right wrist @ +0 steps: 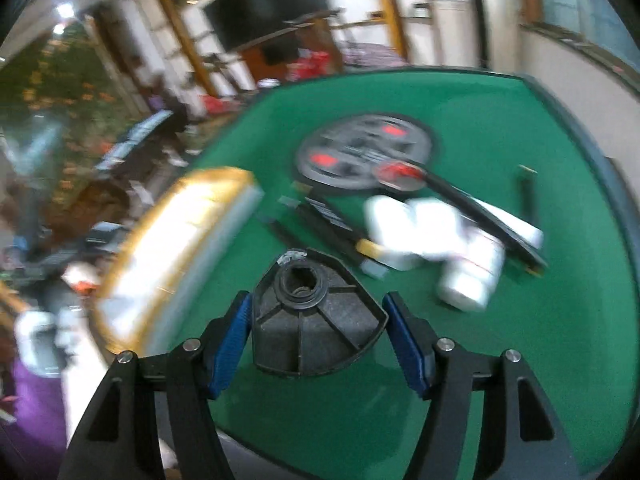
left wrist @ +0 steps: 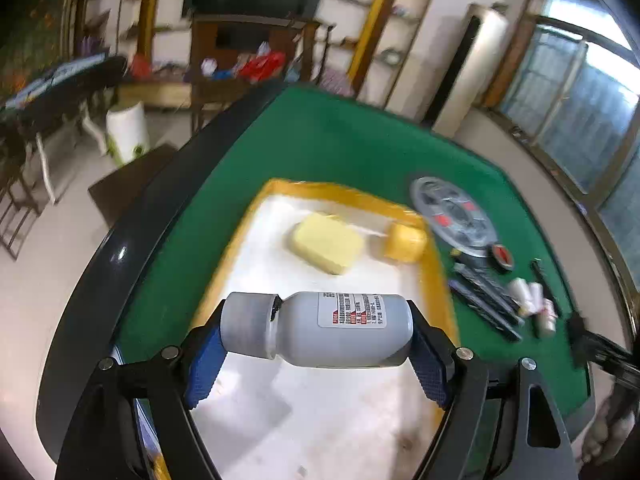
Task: Organize rigid objects
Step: 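Carry the white bottle and black part into the tray and open both tools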
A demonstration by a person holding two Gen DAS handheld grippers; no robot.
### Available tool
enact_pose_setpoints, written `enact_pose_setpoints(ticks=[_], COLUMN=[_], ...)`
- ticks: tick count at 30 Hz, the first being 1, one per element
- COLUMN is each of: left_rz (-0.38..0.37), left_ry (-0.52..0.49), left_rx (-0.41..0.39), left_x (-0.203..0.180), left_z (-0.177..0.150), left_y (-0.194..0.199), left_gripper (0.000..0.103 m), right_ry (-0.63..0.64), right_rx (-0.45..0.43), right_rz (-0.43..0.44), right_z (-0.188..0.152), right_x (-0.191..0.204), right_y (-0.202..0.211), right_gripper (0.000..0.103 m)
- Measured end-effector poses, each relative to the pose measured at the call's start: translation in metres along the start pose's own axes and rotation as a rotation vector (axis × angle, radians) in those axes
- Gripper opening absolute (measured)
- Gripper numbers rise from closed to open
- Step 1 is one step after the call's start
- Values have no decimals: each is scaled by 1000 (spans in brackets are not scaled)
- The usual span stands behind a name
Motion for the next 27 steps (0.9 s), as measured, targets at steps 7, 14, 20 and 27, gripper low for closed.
enact_pose_setpoints(ticks=[7,14,20,27], left_rz=[89,161,73,-63], left_ry=[-45,-103,-64,35], left_rx=[101,124,131,63], left_x=[4,-3,2,16], left_z=[4,20,27,37], left_y=[-59,-87,-85,-48], left_gripper=[84,85,91,91], right_ry=[108,167,209,278], right_rx=[84,142,174,192], right_rz=[126,122,74,8], right_z=[32,30,21,24], right_x=[100,149,159,164], right_y=[-52,-95,-117,-137], right_gripper=[66,66,66,66])
Point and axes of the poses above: each gripper's, at about its wrist camera, not at the fingertips, and y roughly against the way its jaws point, x to its left, z to its top, the point moved 6 cm from there along -y, roughly the way its jaws point, and after that the axes turned 4 degrees about -y, right-handed, at the moved point
